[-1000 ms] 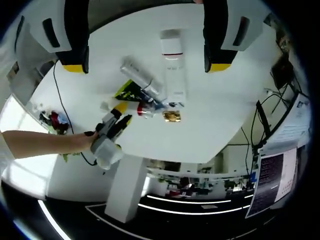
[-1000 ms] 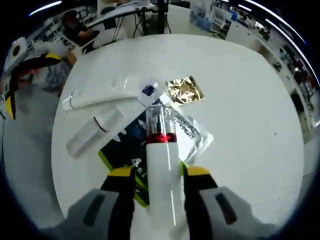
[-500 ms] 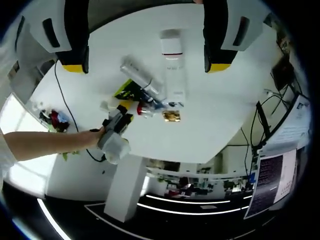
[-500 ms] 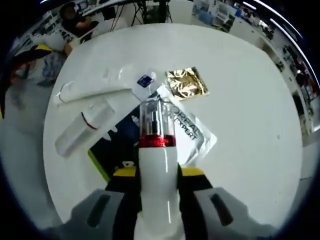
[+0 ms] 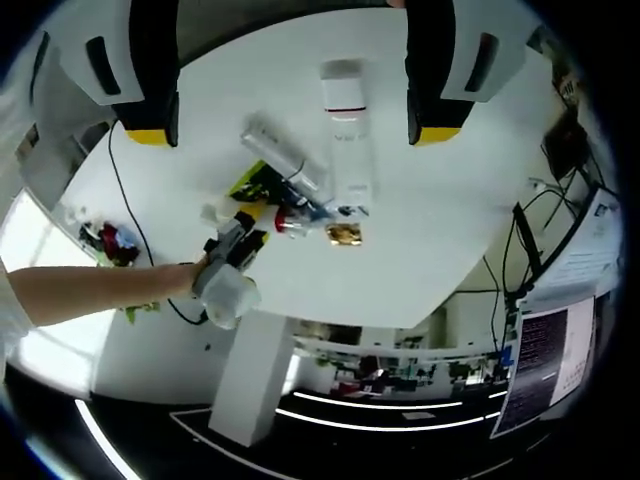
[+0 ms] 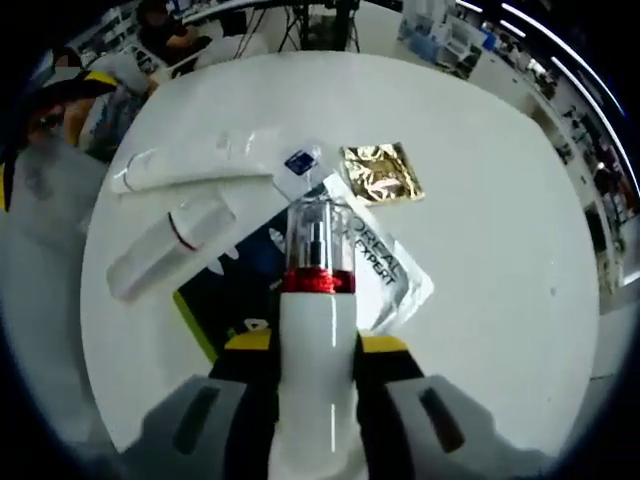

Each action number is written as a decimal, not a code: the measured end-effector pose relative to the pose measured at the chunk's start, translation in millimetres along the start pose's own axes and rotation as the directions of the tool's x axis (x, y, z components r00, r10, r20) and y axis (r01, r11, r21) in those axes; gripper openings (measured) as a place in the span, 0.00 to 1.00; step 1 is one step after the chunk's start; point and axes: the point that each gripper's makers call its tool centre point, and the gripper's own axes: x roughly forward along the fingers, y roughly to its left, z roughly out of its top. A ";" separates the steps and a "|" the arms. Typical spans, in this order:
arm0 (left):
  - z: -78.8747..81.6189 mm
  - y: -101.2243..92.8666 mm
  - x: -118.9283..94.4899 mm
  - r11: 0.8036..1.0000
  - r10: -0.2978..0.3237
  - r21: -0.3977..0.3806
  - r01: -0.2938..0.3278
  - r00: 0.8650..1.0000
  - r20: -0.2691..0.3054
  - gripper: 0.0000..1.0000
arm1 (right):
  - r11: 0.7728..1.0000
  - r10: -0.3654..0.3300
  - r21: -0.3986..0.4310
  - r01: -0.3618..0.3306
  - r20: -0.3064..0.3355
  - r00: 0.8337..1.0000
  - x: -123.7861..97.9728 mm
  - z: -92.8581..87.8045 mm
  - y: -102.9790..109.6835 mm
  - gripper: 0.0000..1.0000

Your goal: Arrange the skincare products in the storage area until every visible bottle or jar stands upright without overlapping.

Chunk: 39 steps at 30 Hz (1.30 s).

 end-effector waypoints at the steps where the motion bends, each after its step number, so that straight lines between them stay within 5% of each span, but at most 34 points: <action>1: 0.1 -0.1 0.1 1.000 0.000 0.002 0.000 1.000 0.000 0.93 | 1.000 -0.001 -0.001 0.001 0.005 1.000 -0.3 0.1 -0.2 0.29; 12: 0.8 -4.0 0.6 1.000 -0.015 0.018 0.015 1.000 -0.007 0.92 | 0.998 0.017 0.060 -0.024 0.111 0.994 -24.8 0.5 3.7 0.28; 18: 5.4 -6.5 -1.6 0.999 -0.019 0.028 0.018 1.000 0.011 0.89 | 0.988 0.002 0.147 -0.048 0.297 0.955 -51.6 4.3 7.5 0.28; 30: 4.3 -35.0 1.7 0.993 -0.081 0.082 0.081 0.997 -0.011 0.89 | 0.977 -0.050 0.211 -0.034 0.379 0.924 -76.4 -24.6 30.3 0.28; 39: 23.8 -74.9 13.5 0.972 -0.185 0.149 0.183 0.983 0.003 0.88 | 0.952 -0.101 0.300 -0.061 0.496 0.862 -111.3 -26.8 51.8 0.27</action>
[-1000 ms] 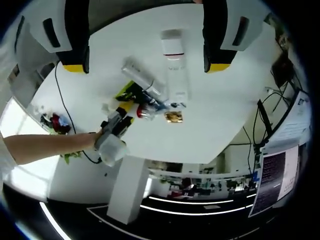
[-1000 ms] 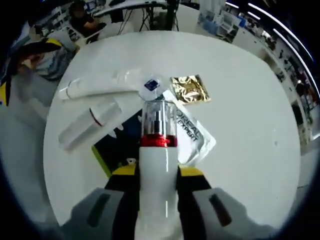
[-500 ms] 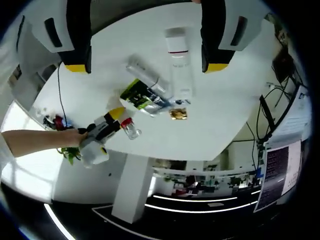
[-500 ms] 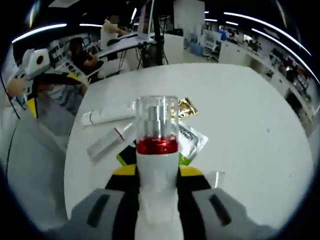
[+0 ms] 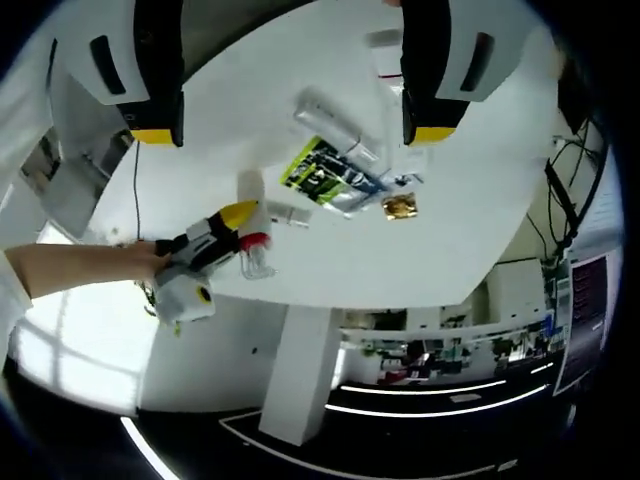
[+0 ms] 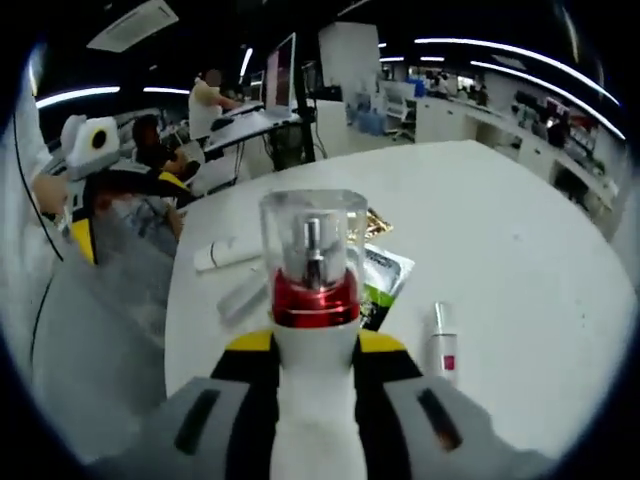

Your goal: Arrange the skincare products in the storage area until every visible bottle or jar stands upright without overlapping.

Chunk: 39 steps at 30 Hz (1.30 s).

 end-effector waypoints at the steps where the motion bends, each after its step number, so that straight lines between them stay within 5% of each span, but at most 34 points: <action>1: 1.8 -4.2 2.5 1.000 -0.014 0.007 0.014 1.000 0.000 0.88 | 1.000 -0.002 0.008 0.002 0.016 1.000 -3.7 2.0 2.1 0.27; 7: 11.0 -31.2 17.2 0.990 -0.115 0.076 0.115 0.993 -0.010 0.87 | 0.997 0.004 0.078 -0.015 0.138 0.990 -32.5 15.6 21.8 0.27; 14: 21.3 -67.5 26.9 0.956 -0.260 0.132 0.264 0.965 -0.042 0.86 | 0.987 -0.003 0.158 -0.042 0.274 0.962 -74.5 28.4 47.6 0.27; 17: 25.9 -85.0 30.5 0.930 -0.323 0.162 0.329 0.944 -0.061 0.86 | 0.986 -0.007 0.159 -0.043 0.303 0.953 -88.9 31.6 58.4 0.27; 25: 38.3 -131.7 40.1 0.823 -0.496 0.266 0.503 0.863 -0.098 0.82 | 0.988 -0.037 0.154 -0.022 0.368 0.929 -118.1 45.4 75.6 0.27; 32: 50.6 -148.5 49.3 0.775 -0.568 0.282 0.565 0.819 -0.079 0.62 | 0.992 0.019 0.103 -0.066 0.410 0.912 -136.2 60.3 96.5 0.27; 39: 62.4 -173.6 46.3 0.704 -0.661 0.297 0.645 0.748 -0.061 0.37 | 0.990 0.081 0.065 -0.123 0.449 0.890 -148.6 71.2 113.1 0.27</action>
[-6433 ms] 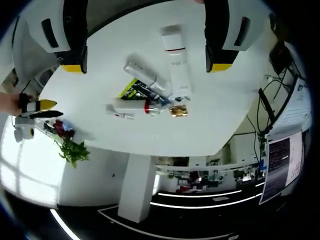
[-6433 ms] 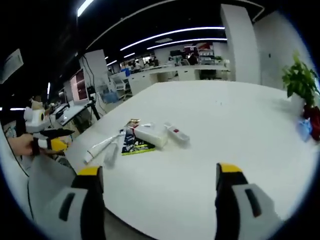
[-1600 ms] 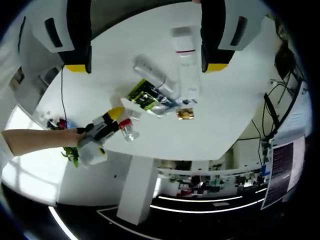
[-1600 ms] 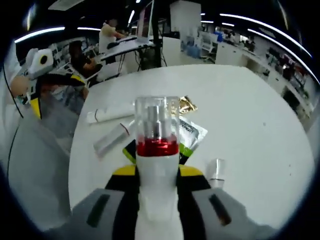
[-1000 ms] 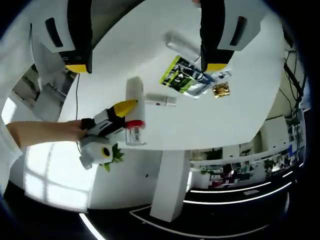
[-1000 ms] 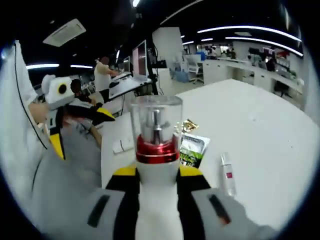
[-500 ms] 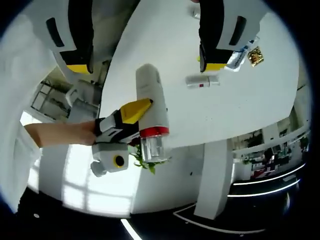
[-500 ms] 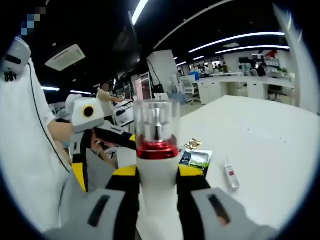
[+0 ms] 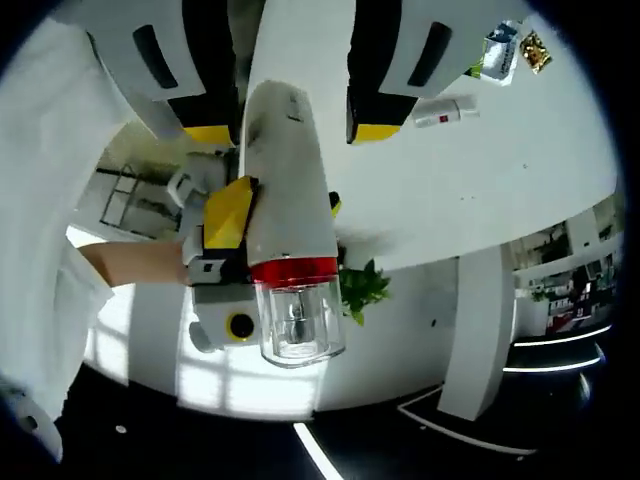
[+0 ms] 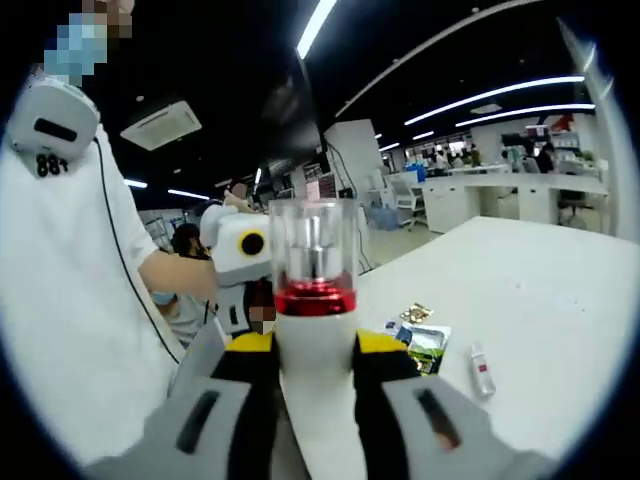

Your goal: Arrange the skincare products in the storage area until every visible bottle or jar stands upright without overlapping.

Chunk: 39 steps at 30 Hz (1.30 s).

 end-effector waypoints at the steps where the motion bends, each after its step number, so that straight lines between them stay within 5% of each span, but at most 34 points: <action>1: 2.2 -2.6 1.3 1.000 -0.013 0.000 0.013 1.000 0.007 0.36 | 1.000 0.006 0.000 -0.006 0.003 1.000 -0.6 0.9 1.3 0.27; 12: 17.6 -24.8 12.4 0.993 -0.121 0.008 0.120 0.992 0.037 0.30 | 0.997 0.078 -0.016 -0.078 0.045 0.996 -5.1 10.6 14.1 0.27; 21: 16.8 -26.2 15.8 0.992 -0.126 0.007 0.125 0.992 0.015 0.29 | 0.995 0.098 -0.013 -0.098 0.067 0.993 -11.0 8.3 14.5 0.28; 29: 5.0 -13.8 24.7 0.997 -0.068 0.021 0.068 0.997 -0.032 0.28 | 0.999 -0.045 0.031 0.042 0.079 0.996 -9.4 2.2 2.0 0.31; 39: -11.9 3.7 36.0 0.998 -0.047 0.038 0.050 0.996 -0.077 0.28 | 0.970 -0.243 0.007 0.243 0.090 0.966 -14.0 -2.0 -18.4 0.31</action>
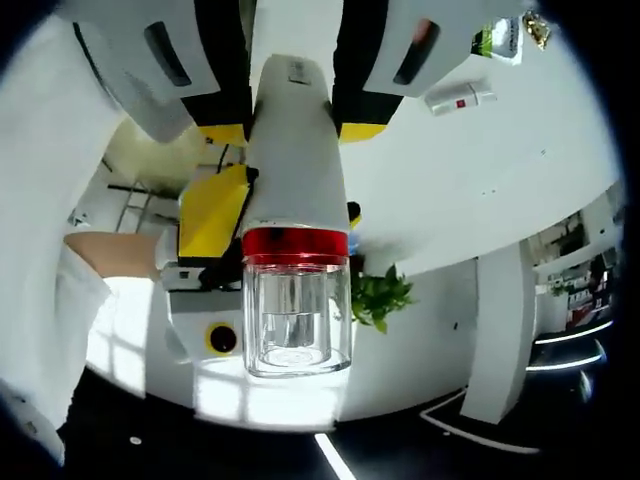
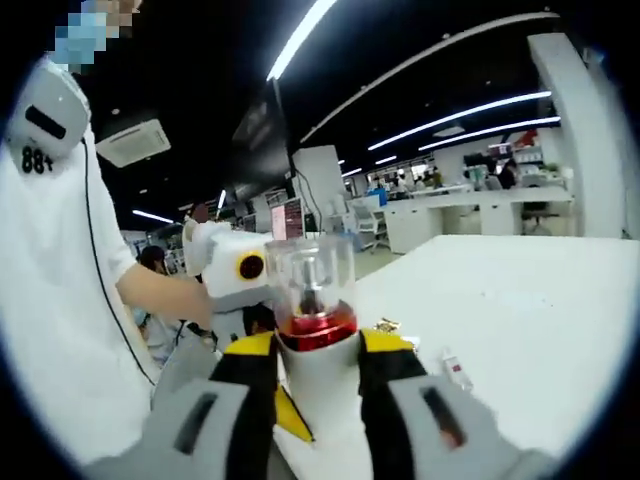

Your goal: Arrange the skincare products in the storage area until every visible bottle or jar stands upright without overlapping.

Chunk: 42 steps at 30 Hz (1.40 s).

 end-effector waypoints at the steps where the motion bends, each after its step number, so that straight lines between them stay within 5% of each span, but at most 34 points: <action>1: -2.0 2.5 1.4 1.000 0.002 0.000 -0.002 1.000 -0.005 0.28 | 1.000 -0.016 -0.007 0.016 -0.005 1.000 0.7 -1.5 -2.9 0.31; 9: -19.3 20.6 14.1 1.000 0.014 0.016 -0.013 0.998 -0.057 0.28 | 0.996 -0.083 -0.046 0.080 -0.055 0.995 7.0 -20.5 -22.1 0.31; 16: -43.8 34.8 26.9 0.999 0.029 -0.012 -0.030 0.993 -0.115 0.28 | 0.988 -0.104 -0.126 0.086 -0.144 0.984 17.7 -46.6 -36.6 0.30; 28: -83.9 72.9 42.2 0.995 0.073 -0.048 -0.083 0.981 -0.179 0.29 | 0.989 -0.105 -0.126 0.079 -0.219 0.970 33.1 -88.0 -71.7 0.30; 42: -106.0 99.1 60.3 0.993 0.094 -0.049 -0.106 0.974 -0.207 0.29 | 0.984 -0.127 -0.157 0.082 -0.306 0.944 42.5 -117.0 -102.4 0.31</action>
